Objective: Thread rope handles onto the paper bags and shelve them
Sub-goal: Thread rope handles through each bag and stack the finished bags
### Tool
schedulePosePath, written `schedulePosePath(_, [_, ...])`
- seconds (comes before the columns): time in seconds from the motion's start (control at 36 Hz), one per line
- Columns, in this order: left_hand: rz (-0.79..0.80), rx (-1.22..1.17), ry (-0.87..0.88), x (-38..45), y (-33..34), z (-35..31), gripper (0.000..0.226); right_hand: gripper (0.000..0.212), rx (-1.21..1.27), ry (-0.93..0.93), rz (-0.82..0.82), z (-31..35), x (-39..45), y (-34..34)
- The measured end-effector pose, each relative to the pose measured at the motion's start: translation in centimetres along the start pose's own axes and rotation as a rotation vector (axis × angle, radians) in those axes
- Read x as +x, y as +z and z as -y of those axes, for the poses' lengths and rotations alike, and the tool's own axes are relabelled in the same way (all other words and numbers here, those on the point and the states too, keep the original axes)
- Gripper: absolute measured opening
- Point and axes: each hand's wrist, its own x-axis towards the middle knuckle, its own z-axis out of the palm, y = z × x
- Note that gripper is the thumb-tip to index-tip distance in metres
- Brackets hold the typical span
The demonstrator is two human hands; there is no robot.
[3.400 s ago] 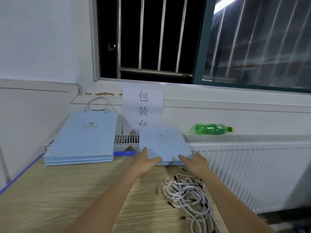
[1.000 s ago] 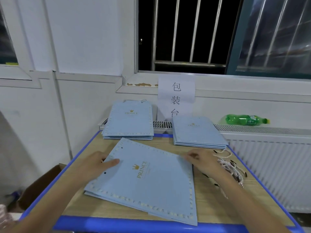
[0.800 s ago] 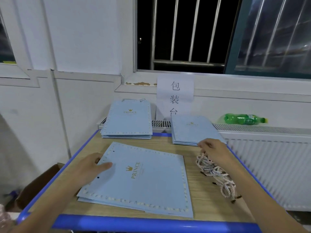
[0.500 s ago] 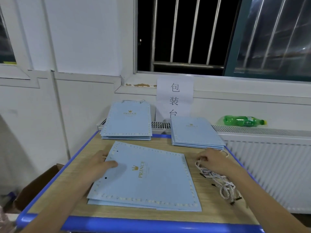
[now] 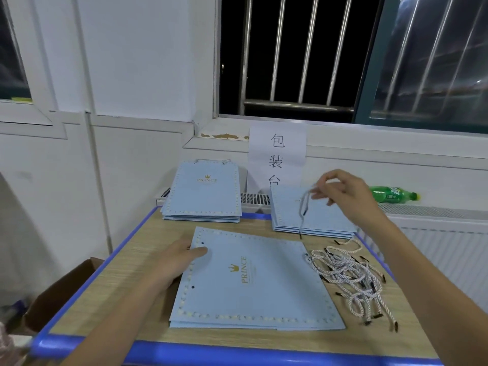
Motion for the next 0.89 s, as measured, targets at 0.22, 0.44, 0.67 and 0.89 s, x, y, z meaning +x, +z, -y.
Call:
schedulePosePath(0.22, [-0.014,-0.141,0.063,-0.1,-0.1,0.4,0.021,0.013,0.324,-0.108,-0.011,5.7,1.7,2.9])
schedulePosePath(0.44, [-0.012,-0.159,0.082,-0.2,-0.3,0.6,0.027,0.010,0.356,0.105,0.243,3.4,0.9,8.9])
schedulePosePath(0.67, [-0.004,-0.159,0.113,-0.1,-0.2,0.8,0.027,0.018,-0.049,0.203,0.238,-4.2,-1.3,13.8])
schedulePosePath(0.89, [-0.010,-0.189,0.091,0.0,-0.1,0.8,0.026,0.018,-0.429,0.021,0.293,-6.6,-2.0,14.6])
